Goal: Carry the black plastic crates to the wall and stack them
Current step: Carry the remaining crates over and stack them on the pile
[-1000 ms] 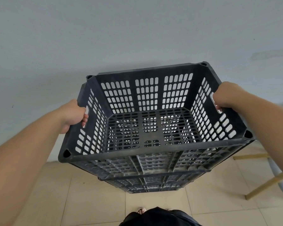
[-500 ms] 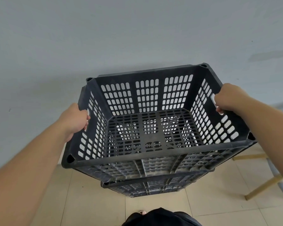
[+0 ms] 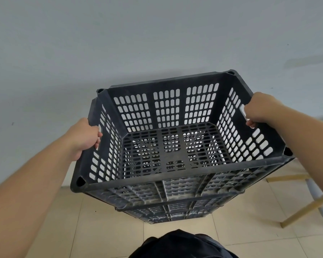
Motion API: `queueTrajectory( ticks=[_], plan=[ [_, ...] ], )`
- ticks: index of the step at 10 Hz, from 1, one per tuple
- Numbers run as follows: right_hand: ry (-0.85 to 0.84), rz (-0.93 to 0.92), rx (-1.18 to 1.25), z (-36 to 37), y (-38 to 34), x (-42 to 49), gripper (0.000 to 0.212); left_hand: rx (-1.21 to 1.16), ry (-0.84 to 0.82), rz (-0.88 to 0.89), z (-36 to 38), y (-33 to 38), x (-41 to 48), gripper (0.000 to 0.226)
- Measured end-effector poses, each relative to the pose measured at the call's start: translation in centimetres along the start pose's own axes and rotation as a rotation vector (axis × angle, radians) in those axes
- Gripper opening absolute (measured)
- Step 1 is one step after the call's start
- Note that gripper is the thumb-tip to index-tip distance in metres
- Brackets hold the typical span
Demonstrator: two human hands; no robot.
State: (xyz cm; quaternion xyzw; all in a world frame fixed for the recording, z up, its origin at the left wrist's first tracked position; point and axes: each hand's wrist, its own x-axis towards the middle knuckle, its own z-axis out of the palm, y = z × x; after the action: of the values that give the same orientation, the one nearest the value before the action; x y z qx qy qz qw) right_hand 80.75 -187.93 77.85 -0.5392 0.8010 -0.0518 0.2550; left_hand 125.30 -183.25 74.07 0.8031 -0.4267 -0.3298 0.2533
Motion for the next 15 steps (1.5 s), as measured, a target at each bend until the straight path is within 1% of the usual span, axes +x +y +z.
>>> queueTrajectory(
  ticks=[1, 2, 3, 4, 5, 6, 7, 8, 9, 10, 11, 12, 13, 14, 15],
  plan=[
    [0.012, -0.007, 0.001, 0.2, 0.3, 0.2, 0.027, -0.007, 0.005, 0.012, -0.1, -0.3, -0.4, 0.021],
    [0.068, -0.026, 0.038, 0.5, 0.7, 0.5, 0.02, 0.014, 0.01, 0.015, -0.3, -0.3, -0.5, 0.02],
    [0.114, -0.063, 0.075, 0.9, 0.9, 0.7, 0.025, 0.016, -0.011, 0.028, -0.5, 0.2, -0.2, 0.017],
    [0.103, -0.043, 0.064, 1.2, 0.5, 0.4, 0.022, 0.051, 0.029, 0.063, -0.6, 0.9, -0.1, 0.018],
    [0.115, 0.004, 0.165, 1.7, 0.3, -0.3, 0.023, 0.087, 0.053, 0.084, -0.7, 1.0, 0.0, 0.021],
    [0.134, 0.013, 0.144, 1.5, 0.6, 0.6, 0.026, 0.138, 0.083, 0.084, -0.4, 0.8, -0.5, 0.022],
    [0.137, -0.013, 0.157, 1.1, 0.6, 0.5, 0.026, 0.158, 0.09, 0.082, -0.1, 0.4, -1.0, 0.022],
    [0.139, -0.029, 0.185, 1.3, 0.5, 0.5, 0.024, 0.13, 0.078, 0.069, -0.3, 0.2, -1.2, 0.02],
    [0.07, 0.0, 0.221, 1.1, 0.2, 0.3, 0.022, 0.109, 0.053, 0.059, -0.6, 0.6, -0.9, 0.022],
    [-0.021, 0.03, 0.273, 1.1, 0.2, 0.4, 0.024, 0.121, 0.051, 0.069, -0.6, 0.7, -0.5, 0.021],
    [0.017, 0.014, 0.279, 1.3, 0.4, 0.5, 0.022, 0.137, 0.068, 0.073, -0.5, 0.5, -0.3, 0.019],
    [0.021, 0.006, 0.299, 1.2, 0.2, 0.7, 0.022, 0.156, 0.095, 0.067, -0.3, 0.3, -0.3, 0.017],
    [0.052, 0.0, 0.283, 1.3, 0.2, 0.6, 0.018, 0.159, 0.098, 0.072, -0.2, 0.4, -0.1, 0.019],
    [0.102, 0.0, 0.25, 1.9, 0.4, 0.6, 0.018, 0.181, 0.1, 0.083, -0.5, 1.1, 0.3, 0.02],
    [0.1, 0.008, 0.218, 2.0, 0.1, 0.8, 0.022, 0.217, 0.111, 0.092, -0.7, 1.2, 0.6, 0.021]
  ],
)
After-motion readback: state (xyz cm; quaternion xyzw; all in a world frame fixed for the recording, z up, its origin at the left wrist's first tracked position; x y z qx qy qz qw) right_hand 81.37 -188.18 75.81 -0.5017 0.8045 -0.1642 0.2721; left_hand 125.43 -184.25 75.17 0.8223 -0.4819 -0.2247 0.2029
